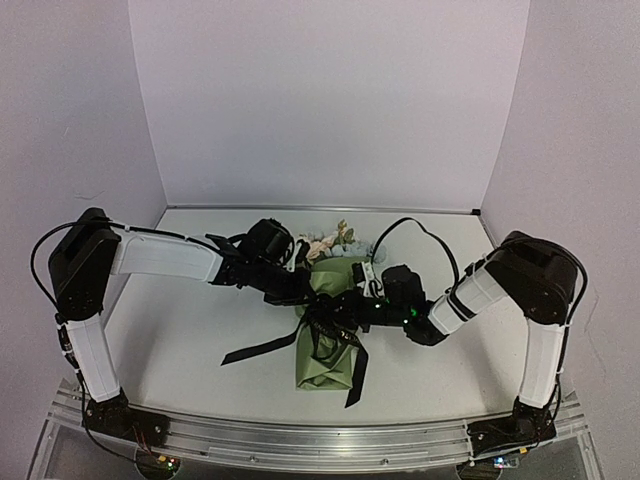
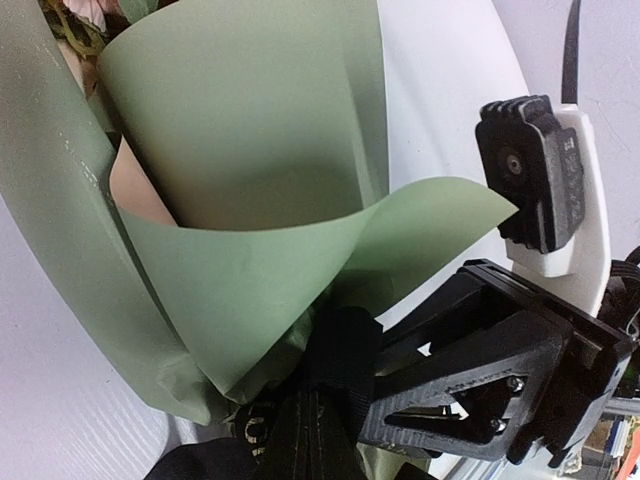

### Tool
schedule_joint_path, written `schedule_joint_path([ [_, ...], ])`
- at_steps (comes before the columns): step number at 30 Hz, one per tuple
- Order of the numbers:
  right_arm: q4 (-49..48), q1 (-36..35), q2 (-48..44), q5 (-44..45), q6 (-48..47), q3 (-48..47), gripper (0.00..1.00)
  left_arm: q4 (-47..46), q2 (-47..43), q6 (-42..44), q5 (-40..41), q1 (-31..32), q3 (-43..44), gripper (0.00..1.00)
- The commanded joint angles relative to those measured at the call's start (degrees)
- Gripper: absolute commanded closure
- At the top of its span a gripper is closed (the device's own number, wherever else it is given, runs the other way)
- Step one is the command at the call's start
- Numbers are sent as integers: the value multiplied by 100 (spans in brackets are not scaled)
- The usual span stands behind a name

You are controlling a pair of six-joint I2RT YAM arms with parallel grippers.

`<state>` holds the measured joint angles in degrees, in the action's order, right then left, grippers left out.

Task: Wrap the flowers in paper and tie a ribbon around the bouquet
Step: Cross the half-tied ribbon over the folded bouquet.

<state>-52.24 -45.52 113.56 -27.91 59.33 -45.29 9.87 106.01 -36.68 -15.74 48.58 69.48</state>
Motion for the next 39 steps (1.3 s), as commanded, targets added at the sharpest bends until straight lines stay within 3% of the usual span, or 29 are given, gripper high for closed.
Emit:
schedule_joint_path([
  [1, 42, -15, -571, 108, -267, 204, 82, -303, -309, 245, -20, 12, -66, 100],
  [17, 1424, -58, -1428, 789, -705, 371, 71, -311, -258, 760, -481, 50, -31, 100],
  [26, 3425, -460, -2428, 1326, -1979, 224, 64, -320, -237, 874, -615, 64, 4, 100],
  [34, 4387, -524, -2115, 1526, -1957, -564, 61, -319, -213, 1054, -625, 121, 46, 100],
  [39, 4792, -572, -2004, 1898, -2654, -832, 61, -336, -202, 1083, -657, 126, 22, 100],
])
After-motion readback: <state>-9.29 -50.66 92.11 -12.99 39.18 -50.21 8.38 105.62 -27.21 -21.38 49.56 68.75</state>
